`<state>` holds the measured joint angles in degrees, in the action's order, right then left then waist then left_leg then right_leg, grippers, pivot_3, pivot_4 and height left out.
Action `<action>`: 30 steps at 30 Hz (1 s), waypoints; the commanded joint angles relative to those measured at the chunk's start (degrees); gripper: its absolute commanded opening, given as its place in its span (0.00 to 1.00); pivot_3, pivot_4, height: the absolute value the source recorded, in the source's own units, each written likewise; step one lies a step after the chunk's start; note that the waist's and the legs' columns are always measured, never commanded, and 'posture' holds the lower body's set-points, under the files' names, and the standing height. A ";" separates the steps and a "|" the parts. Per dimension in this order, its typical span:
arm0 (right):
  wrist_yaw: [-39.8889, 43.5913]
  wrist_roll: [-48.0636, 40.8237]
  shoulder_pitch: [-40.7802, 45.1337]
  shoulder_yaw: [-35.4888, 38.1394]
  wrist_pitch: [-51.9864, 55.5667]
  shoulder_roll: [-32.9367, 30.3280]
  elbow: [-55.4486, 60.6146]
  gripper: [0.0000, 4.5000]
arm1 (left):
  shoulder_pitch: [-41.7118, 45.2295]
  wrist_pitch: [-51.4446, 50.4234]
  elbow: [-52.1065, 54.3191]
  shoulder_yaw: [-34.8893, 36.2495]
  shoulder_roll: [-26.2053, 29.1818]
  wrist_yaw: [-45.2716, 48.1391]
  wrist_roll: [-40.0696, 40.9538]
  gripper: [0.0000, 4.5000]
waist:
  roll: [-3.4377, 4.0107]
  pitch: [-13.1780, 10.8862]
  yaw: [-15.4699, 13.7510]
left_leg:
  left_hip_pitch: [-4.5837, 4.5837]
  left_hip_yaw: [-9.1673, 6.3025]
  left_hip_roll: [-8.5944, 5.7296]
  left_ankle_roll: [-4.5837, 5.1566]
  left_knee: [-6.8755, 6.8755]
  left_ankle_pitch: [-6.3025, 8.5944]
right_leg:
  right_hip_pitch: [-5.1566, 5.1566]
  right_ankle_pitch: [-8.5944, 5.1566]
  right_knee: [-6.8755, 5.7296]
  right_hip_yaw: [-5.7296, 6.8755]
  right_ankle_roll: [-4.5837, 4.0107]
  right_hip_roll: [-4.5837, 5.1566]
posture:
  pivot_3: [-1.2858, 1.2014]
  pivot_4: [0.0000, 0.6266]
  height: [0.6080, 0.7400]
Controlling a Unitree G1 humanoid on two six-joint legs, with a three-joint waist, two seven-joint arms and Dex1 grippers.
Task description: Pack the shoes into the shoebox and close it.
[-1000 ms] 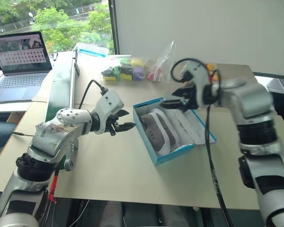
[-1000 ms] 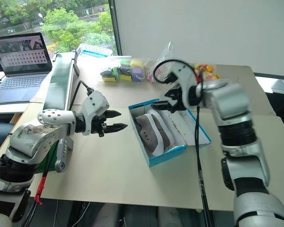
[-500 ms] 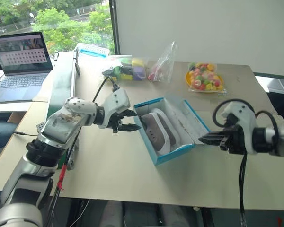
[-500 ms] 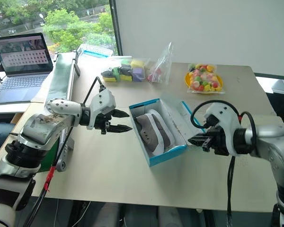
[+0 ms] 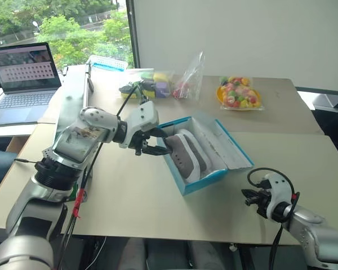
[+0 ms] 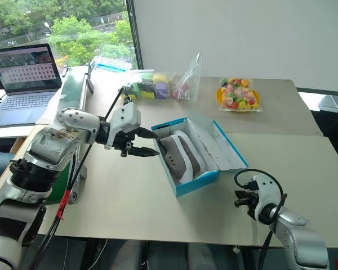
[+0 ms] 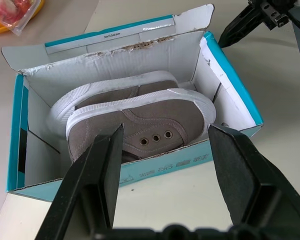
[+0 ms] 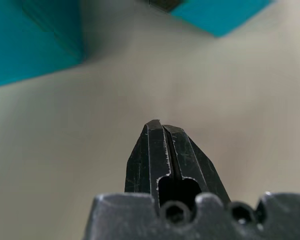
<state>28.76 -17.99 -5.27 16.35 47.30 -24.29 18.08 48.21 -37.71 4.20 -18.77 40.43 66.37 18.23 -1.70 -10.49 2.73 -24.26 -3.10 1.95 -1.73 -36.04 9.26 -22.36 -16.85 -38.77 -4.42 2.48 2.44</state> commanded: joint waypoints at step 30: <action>0.08 -34.16 28.80 15.91 -15.17 4.13 -16.16 0.00 | 1.73 -5.38 5.30 4.71 1.16 -5.01 -0.66 0.63 | 0.35 -0.21 0.64 | 0.02 -0.02 -0.04 0.00 0.14 0.00 | 0.01 0.20 -0.03 -0.04 -0.35 0.02 | 0.52 0.24 1.00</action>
<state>28.95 -49.37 22.87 33.77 29.87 -19.74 -1.38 48.66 -43.97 9.07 -15.36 41.52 61.88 18.10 -1.35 -10.70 3.36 -24.24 -3.12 1.91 -1.73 -35.90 9.26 -22.35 -16.66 -38.79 -4.45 2.13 2.45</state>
